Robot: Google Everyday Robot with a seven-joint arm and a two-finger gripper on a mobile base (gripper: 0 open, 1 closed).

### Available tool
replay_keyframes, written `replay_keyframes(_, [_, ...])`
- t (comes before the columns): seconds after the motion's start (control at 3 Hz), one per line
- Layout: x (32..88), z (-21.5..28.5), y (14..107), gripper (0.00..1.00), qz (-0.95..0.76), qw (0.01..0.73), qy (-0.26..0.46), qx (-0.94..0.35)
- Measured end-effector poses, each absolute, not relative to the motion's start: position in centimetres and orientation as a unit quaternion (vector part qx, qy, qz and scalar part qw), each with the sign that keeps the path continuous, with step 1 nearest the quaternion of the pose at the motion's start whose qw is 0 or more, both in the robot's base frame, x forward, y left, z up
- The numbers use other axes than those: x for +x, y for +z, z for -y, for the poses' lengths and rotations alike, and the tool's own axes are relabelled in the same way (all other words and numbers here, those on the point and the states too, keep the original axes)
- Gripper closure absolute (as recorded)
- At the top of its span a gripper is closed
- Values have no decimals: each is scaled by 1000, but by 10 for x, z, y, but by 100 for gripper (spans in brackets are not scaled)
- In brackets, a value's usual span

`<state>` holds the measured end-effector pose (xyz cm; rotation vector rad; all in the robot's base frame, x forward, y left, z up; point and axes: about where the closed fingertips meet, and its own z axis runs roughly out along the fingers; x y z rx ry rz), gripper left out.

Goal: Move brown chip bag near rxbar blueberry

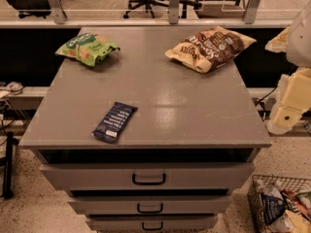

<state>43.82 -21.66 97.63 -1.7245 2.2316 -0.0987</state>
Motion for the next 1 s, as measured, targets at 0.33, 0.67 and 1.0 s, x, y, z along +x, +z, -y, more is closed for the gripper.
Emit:
replay_keyframes(0.33, [438,217,976,0,-781,159,-35,-603])
replay_keyframes(0.67, [451,216,979,0,-777,192,-36,-599])
replay_keyframes(1.0, [499,212,966,0,-777,235,-32,-584])
